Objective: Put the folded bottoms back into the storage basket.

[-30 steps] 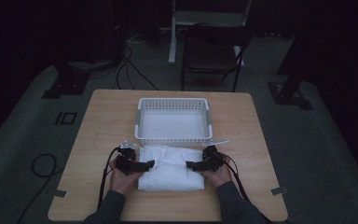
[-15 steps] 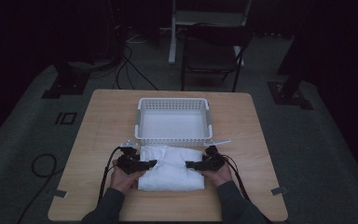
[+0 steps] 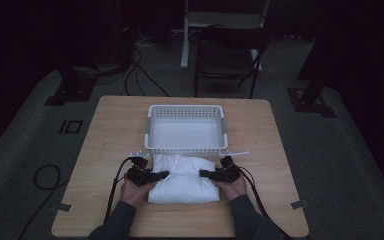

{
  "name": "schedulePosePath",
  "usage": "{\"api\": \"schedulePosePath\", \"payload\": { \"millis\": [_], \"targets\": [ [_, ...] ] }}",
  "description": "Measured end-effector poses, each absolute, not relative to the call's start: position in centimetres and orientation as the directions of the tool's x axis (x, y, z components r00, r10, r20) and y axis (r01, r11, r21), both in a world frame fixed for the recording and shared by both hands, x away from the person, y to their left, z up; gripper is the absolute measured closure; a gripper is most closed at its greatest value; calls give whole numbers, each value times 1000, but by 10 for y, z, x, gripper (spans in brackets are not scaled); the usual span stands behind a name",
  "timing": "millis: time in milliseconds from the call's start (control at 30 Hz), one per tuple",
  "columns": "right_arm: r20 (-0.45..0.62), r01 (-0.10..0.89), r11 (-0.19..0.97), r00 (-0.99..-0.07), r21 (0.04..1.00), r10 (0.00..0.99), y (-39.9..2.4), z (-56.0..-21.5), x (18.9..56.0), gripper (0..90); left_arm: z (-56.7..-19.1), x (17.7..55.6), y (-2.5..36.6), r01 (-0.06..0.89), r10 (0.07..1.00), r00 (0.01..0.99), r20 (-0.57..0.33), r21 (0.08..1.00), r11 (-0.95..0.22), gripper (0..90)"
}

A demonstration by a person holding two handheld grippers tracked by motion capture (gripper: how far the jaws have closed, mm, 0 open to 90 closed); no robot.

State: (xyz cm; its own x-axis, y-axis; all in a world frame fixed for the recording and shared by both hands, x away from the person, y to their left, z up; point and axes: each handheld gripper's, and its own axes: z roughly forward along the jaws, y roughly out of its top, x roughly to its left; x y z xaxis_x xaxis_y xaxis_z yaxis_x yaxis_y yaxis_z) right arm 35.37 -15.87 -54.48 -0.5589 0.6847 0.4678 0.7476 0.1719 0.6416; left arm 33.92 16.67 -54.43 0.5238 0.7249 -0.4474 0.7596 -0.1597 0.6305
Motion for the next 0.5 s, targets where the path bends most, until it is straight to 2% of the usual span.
{"api": "schedulePosePath", "payload": {
  "millis": [167, 433, 500],
  "targets": [
    [375, 686, 208, -596, 697, 710, -154, -538, 343, 663, -533, 323, 154, 678, 774, 565, -285, 695, -239, 569],
    [325, 645, 222, -616, 731, 718, -153, -529, 334, 666, -524, 314, 148, 648, 794, 564, -225, 717, -257, 577],
    [315, 632, 224, -623, 741, 716, -154, -526, 331, 666, -518, 308, 144, 624, 798, 576, -175, 724, -292, 578]
  ]
}}
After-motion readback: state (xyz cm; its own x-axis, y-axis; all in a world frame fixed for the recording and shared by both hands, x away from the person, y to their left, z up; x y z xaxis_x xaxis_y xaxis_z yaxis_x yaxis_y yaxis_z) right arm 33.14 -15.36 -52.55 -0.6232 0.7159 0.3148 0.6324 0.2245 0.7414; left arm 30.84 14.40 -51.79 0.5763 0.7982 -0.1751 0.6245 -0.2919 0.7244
